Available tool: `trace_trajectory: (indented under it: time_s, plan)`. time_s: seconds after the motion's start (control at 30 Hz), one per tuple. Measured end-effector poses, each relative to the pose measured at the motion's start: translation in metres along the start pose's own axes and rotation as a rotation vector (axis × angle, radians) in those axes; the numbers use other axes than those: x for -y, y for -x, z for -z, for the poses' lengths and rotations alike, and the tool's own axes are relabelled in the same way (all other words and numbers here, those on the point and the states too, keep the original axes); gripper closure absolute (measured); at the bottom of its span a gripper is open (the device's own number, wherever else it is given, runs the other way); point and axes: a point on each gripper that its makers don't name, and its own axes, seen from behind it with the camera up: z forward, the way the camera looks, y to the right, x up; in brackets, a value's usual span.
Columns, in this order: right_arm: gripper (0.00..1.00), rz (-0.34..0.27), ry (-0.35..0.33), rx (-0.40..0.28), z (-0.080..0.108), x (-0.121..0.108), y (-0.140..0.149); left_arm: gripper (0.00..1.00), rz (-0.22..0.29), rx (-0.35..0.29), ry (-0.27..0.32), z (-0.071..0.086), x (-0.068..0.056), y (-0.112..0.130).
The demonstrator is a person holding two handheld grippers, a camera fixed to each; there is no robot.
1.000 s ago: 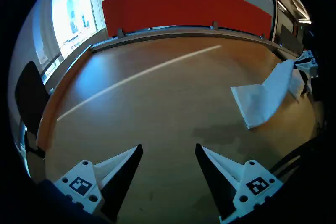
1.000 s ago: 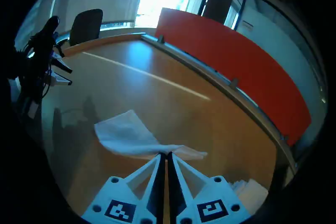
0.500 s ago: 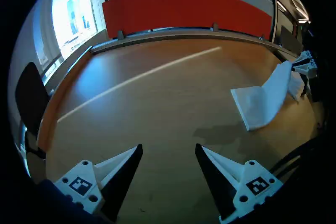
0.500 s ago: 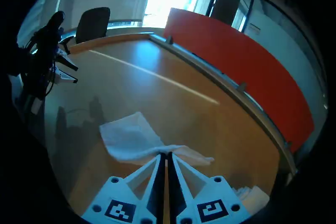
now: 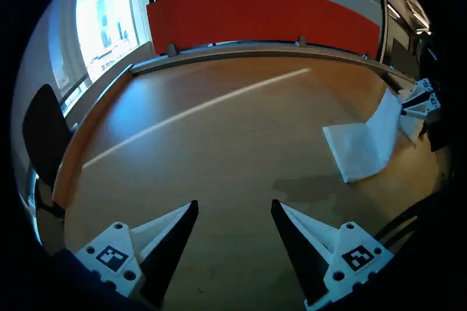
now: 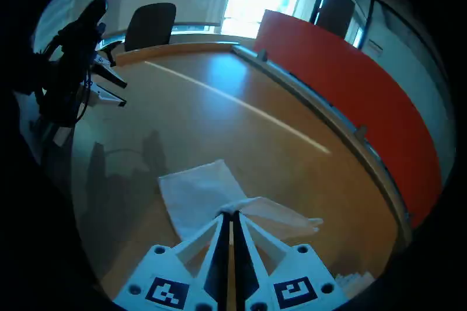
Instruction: Fold towel
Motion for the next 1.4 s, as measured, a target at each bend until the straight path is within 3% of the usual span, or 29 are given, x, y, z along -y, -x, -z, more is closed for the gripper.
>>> trace_trajectory:
  time_s: [0.77, 0.9, 0.97, 1.4]
  plan:
    - [0.89, 0.031, -0.127, 0.03, -0.051, 0.054, -0.01, 0.07, 0.029, -0.005, -0.027, 0.01, 0.016, 0.008]
    - [0.48, 0.023, -0.135, 0.043, -0.054, 0.058, -0.008, 0.07, 0.034, -0.004, -0.03, 0.011, 0.018, 0.01]
    - [0.4, 0.016, -0.139, 0.041, -0.054, 0.058, -0.007, 0.07, 0.035, -0.003, -0.031, 0.011, 0.018, 0.011]
    - [0.37, -0.015, -0.106, 0.043, -0.045, 0.047, 0.001, 0.07, 0.025, -0.007, -0.021, 0.008, 0.015, 0.005]
